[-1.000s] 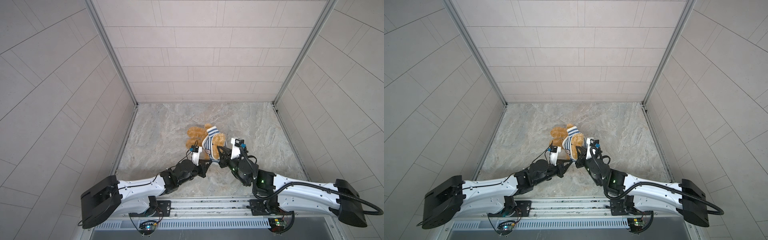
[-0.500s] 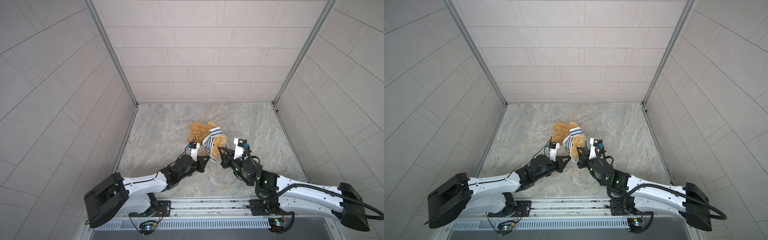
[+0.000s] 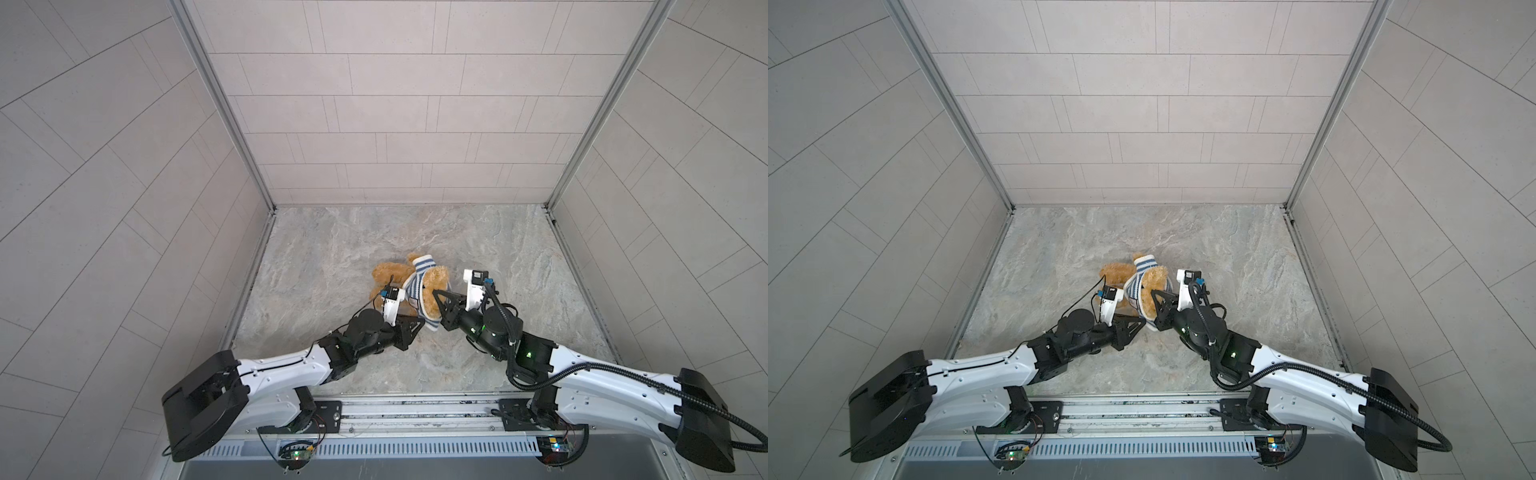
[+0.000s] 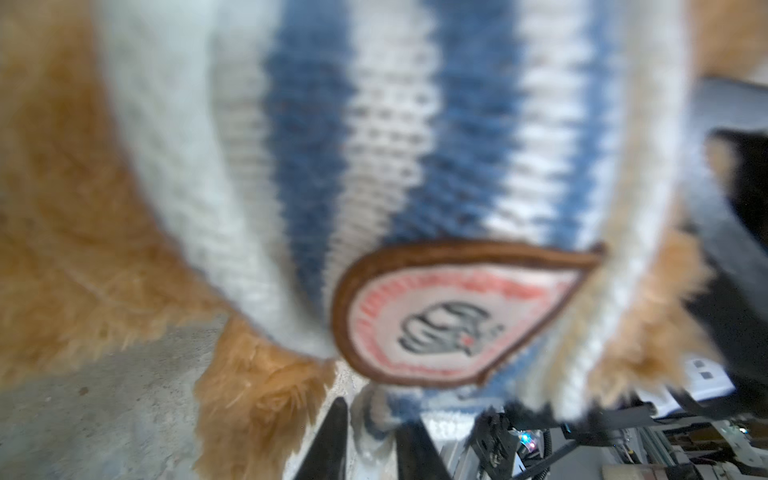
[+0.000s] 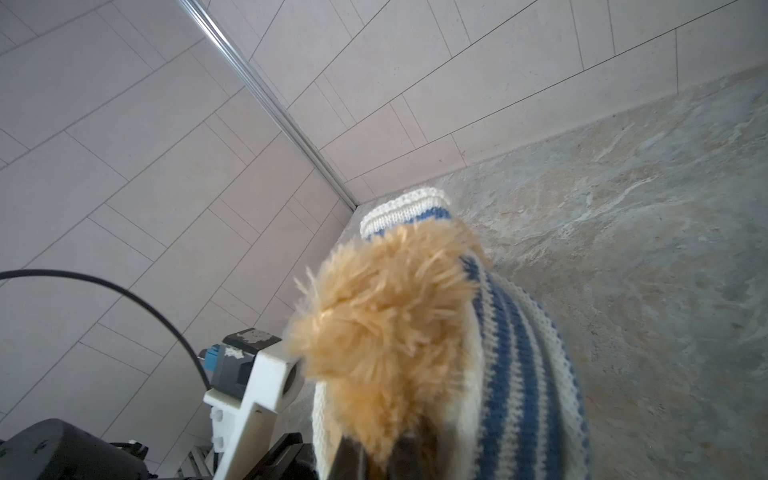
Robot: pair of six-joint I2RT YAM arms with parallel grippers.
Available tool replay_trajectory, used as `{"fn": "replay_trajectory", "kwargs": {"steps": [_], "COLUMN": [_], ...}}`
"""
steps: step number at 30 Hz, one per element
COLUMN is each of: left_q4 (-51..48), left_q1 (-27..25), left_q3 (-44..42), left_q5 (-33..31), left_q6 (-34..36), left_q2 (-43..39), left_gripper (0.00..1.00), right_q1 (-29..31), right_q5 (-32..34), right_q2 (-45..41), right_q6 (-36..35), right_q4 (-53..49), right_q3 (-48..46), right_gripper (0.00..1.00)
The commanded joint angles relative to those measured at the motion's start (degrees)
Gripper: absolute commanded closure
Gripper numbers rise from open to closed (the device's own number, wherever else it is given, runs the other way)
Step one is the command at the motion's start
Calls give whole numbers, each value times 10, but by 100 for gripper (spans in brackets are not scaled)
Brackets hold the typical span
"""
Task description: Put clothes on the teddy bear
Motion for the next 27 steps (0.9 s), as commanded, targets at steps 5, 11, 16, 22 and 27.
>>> {"fn": "replay_trajectory", "kwargs": {"steps": [5,11,16,22,27], "left_q4": [-115,-202,-203,-165,-158], "left_q1": [40,112,161,169,168], "left_q3": [-61,-34,-13,-14,-21], "left_q5": [45,89,132,166,175], "left_q6": [1,17,2,-16,-25], "left_q2": [-158,-282,-321,-318,-314], "left_gripper": [44,40,41,40,48], "right_q1": [-80,-91,-89,-90,-90], "right_q5": [-192,-302,-334,-354,-358], "right_q2": [-12,26,29,26,23], "right_q6": [-135,-178,-176,-176,-173], "right_q4": [-120,-136,-93,-80,-73], "right_q3": [101,139,135,128,122], "right_gripper": [100,100,100,100,100]}}
